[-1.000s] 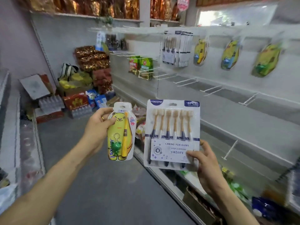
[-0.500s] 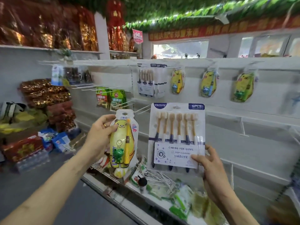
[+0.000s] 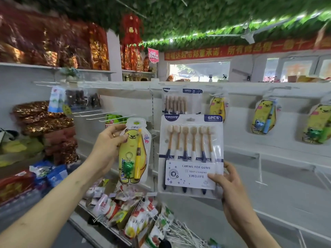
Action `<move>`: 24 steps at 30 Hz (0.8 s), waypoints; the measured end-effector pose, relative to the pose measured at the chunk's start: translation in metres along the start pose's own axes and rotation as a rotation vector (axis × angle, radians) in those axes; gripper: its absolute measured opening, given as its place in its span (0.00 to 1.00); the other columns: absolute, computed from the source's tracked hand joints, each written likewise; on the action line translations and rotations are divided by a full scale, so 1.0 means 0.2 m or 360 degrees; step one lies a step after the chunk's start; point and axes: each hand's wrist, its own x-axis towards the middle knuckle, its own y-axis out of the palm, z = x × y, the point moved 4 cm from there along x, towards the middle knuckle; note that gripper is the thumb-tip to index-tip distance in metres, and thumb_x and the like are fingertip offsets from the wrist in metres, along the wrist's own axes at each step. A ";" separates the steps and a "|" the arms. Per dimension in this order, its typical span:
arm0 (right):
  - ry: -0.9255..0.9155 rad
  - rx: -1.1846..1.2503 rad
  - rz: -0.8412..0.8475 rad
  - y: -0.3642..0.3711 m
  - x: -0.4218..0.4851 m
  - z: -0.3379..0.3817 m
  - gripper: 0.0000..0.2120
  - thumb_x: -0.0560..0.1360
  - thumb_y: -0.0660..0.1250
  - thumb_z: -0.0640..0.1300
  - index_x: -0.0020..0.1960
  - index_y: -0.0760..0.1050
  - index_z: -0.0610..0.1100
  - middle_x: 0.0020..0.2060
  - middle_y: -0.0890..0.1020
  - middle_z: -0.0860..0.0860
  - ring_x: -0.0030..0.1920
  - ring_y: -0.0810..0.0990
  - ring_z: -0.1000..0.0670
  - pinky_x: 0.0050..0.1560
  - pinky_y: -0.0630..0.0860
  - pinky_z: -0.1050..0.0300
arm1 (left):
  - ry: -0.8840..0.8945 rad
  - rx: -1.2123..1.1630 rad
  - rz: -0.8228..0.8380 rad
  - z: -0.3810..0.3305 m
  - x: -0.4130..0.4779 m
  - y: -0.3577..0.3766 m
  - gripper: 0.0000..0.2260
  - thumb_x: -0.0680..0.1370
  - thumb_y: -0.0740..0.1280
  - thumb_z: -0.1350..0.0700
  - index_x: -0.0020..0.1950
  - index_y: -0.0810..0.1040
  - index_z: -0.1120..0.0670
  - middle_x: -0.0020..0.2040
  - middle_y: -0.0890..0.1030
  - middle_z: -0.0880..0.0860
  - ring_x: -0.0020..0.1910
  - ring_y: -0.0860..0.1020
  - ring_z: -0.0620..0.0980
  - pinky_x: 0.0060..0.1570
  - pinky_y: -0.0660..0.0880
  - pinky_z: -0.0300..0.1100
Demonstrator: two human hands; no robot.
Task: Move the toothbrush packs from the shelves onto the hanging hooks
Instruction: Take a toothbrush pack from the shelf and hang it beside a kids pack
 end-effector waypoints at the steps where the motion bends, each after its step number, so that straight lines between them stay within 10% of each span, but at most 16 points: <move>1: -0.0010 -0.0008 -0.0019 0.03 0.03 0.00 0.17 0.79 0.69 0.34 0.64 0.76 0.50 0.54 0.88 0.45 0.55 0.88 0.42 0.63 0.79 0.33 | -0.0007 -0.0034 0.0015 0.02 0.06 0.00 0.15 0.82 0.64 0.70 0.66 0.78 0.58 0.55 0.86 0.59 0.43 0.85 0.49 0.40 0.83 0.42; 13: -0.0201 -0.0136 -0.0306 0.52 0.43 -0.07 0.18 0.78 0.70 0.35 0.63 0.77 0.52 0.53 0.88 0.46 0.55 0.87 0.41 0.51 0.79 0.38 | -0.0092 -0.0200 0.0354 0.11 0.90 -0.14 0.14 0.83 0.64 0.69 0.64 0.79 0.55 0.58 0.84 0.61 0.47 0.83 0.54 0.40 0.85 0.47; 18: -0.0272 -0.0067 -0.0424 0.74 0.57 -0.09 0.18 0.78 0.69 0.32 0.66 0.76 0.46 0.57 0.86 0.45 0.56 0.86 0.41 0.52 0.83 0.33 | -0.0089 -0.0196 0.0462 0.14 1.17 -0.25 0.14 0.83 0.63 0.69 0.63 0.79 0.54 0.62 0.83 0.61 0.52 0.83 0.57 0.63 0.78 0.63; 24: -0.0345 -0.0097 -0.0544 0.87 0.66 -0.04 0.17 0.79 0.67 0.32 0.66 0.75 0.44 0.55 0.87 0.44 0.55 0.87 0.42 0.54 0.83 0.40 | -0.0139 -0.0244 0.0557 0.18 1.36 -0.28 0.14 0.83 0.63 0.68 0.62 0.79 0.53 0.63 0.82 0.61 0.54 0.82 0.57 0.64 0.77 0.63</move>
